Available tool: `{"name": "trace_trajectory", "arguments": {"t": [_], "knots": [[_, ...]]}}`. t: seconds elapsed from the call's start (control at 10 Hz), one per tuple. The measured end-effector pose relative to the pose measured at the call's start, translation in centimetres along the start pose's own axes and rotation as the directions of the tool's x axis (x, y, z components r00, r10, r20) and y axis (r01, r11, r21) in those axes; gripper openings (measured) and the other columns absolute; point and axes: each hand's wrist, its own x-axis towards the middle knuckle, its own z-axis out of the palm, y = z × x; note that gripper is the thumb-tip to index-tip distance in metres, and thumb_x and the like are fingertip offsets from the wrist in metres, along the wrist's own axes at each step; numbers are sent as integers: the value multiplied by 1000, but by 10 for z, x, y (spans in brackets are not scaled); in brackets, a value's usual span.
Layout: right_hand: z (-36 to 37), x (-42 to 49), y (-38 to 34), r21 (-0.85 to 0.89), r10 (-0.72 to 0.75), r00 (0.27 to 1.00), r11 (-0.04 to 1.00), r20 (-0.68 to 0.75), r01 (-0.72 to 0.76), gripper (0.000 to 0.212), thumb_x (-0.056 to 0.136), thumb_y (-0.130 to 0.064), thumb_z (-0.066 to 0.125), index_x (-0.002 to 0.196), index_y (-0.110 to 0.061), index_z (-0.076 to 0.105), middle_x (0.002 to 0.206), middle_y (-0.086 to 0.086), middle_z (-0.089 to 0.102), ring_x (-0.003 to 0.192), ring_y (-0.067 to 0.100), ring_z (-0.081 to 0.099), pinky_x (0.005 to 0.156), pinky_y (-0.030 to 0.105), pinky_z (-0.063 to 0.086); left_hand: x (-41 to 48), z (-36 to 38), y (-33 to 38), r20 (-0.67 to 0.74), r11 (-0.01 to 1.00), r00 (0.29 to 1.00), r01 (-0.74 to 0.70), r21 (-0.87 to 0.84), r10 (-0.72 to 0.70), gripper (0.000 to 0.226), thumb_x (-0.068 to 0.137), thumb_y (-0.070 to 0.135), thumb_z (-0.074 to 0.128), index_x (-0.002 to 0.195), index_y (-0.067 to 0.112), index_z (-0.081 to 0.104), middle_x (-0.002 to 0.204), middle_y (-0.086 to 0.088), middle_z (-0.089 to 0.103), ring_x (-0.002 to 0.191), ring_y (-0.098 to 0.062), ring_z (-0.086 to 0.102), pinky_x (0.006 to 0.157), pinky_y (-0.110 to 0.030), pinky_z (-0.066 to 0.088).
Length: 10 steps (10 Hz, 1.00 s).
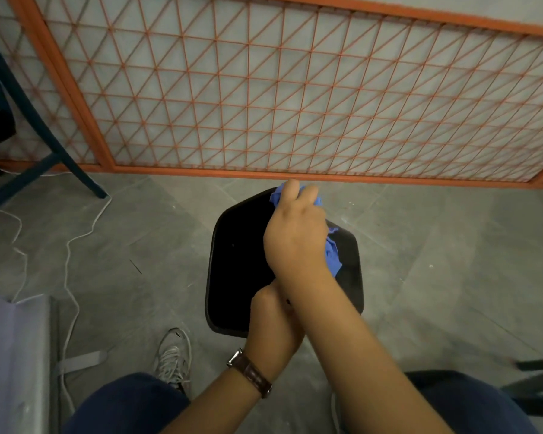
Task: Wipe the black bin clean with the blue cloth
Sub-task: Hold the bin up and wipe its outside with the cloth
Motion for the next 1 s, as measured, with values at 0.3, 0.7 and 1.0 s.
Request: {"name": "trace_trajectory", "arguments": {"t": [0.3, 0.7, 1.0], "knots": [[-6, -24, 20, 242, 21, 1000, 970, -13, -17, 28, 67, 4, 55, 94, -1, 50, 90, 17, 56, 63, 31, 58, 48, 29, 30, 25, -18, -7, 401, 993, 916, 75, -88, -34, 30, 72, 3, 73, 96, 19, 63, 95, 10, 65, 83, 10, 60, 75, -10, 46], [-4, -43, 52, 401, -422, 902, 814, -86, 419, 24, 76, -6, 64, 95, -6, 48, 91, 15, 54, 64, 34, 54, 48, 33, 34, 81, -95, -26, -102, 899, 992, -22, 437, 74, 59, 77, 44, 70, 128, 19, 55, 124, -7, 61, 121, -22, 52, 93, -23, 39], [-32, -42, 55, 282, -411, 896, 851, -168, 443, 21, 75, -5, 65, 95, -4, 57, 88, 13, 56, 65, 33, 54, 51, 41, 45, 76, -82, -19, -415, 968, 904, 8, 251, 100, 37, 86, 40, 61, 70, 6, 64, 59, -11, 58, 56, -21, 49, 54, -32, 36]]}}
